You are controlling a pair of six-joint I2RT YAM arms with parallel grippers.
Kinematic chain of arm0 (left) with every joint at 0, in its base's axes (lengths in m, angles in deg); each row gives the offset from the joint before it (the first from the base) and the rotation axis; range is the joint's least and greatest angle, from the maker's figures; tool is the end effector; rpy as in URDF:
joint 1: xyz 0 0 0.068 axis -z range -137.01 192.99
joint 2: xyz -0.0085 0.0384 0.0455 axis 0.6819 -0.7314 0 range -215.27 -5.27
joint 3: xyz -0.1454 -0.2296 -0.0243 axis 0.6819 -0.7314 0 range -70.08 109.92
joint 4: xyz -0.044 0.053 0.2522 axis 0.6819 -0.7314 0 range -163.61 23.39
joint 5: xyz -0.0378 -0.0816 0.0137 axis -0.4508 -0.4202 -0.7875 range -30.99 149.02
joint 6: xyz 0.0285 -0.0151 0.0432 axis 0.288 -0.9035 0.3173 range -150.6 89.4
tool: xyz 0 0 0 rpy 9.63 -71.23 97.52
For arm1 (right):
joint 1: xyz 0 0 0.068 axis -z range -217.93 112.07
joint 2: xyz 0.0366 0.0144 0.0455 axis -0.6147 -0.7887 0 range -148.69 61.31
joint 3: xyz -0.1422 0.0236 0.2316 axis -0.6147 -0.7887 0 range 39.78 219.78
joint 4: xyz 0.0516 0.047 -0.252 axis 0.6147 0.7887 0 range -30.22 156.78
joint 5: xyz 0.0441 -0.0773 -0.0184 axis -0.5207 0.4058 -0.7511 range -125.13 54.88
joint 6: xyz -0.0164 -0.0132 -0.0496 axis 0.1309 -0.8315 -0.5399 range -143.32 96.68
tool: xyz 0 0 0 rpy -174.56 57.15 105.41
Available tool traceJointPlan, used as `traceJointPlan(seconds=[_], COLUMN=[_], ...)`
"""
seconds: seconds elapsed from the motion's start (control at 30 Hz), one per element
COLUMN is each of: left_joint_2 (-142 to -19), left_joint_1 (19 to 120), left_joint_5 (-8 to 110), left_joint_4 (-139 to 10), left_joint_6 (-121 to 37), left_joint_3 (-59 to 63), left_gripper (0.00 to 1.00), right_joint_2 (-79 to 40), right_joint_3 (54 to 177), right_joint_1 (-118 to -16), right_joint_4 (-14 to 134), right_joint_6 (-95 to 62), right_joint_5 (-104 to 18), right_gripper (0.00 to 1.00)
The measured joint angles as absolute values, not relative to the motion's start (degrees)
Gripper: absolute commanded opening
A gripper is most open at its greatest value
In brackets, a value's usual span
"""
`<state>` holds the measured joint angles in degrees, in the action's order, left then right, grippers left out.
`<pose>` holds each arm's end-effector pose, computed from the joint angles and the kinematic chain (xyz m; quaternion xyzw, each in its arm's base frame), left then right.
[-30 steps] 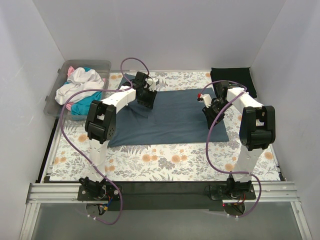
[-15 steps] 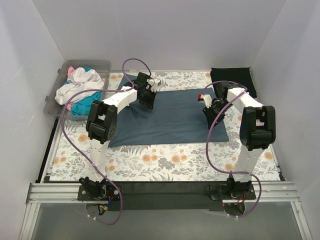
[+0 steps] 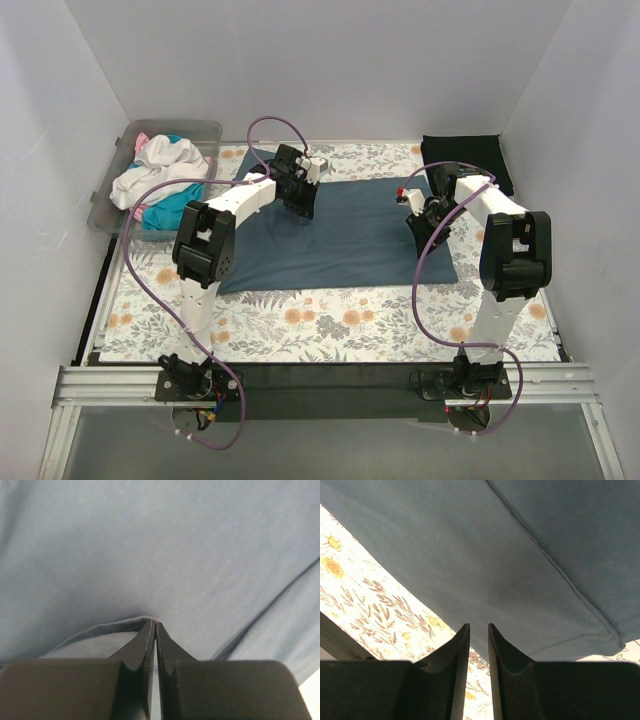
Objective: Fold and stack the t-shirts
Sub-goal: Fold the tshirt
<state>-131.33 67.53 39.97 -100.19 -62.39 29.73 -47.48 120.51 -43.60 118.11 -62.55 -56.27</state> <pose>0.4279 -0.2081 0.1793 -0.0173 0.9531 -0.2619 0.1509 0.3534 0.0480 0.1942 -0.3805 0.9059 0.1666 0.0825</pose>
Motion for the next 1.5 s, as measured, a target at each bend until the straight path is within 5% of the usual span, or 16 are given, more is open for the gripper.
traceJointPlan(seconds=[0.07, 0.17, 0.2, 0.23, 0.53, 0.87, 1.5], left_joint_2=[-131.2, -131.0, -131.0, -131.0, -121.0, -100.2, -92.3], left_joint_1=[67.6, 67.7, 67.7, 67.7, 64.7, 46.7, 48.4], left_joint_5=[39.1, 38.6, 38.6, 38.7, 37.2, 34.4, 43.8], left_joint_4=[-99.7, -99.1, -99.0, -99.0, -101.2, -111.8, -112.3], left_joint_6=[-62.2, -61.9, -61.9, -61.7, -62.5, -53.3, -45.6], left_joint_3=[29.7, 29.7, 29.7, 29.7, 22.6, 5.9, -21.7], left_gripper=[0.08, 0.37, 0.54, 0.57, 0.55, 0.52, 0.47], right_joint_2=[-47.5, -47.5, -47.5, -47.5, -44.6, -38.5, -37.1], right_joint_3=[120.5, 120.5, 120.5, 120.5, 118.2, 111.4, 97.2], right_joint_1=[-43.6, -43.6, -43.6, -43.6, -43.6, -43.6, -43.6], right_joint_4=[118.1, 118.1, 118.1, 118.1, 118.1, 118.5, 113.1], right_joint_6=[-62.5, -62.5, -62.5, -62.5, -62.8, -64.3, -64.7], right_joint_5=[-56.3, -56.3, -56.3, -56.3, -54.9, -48.2, -38.5], right_gripper=[0.27, 0.29, 0.29, 0.29, 0.30, 0.29, 0.29])
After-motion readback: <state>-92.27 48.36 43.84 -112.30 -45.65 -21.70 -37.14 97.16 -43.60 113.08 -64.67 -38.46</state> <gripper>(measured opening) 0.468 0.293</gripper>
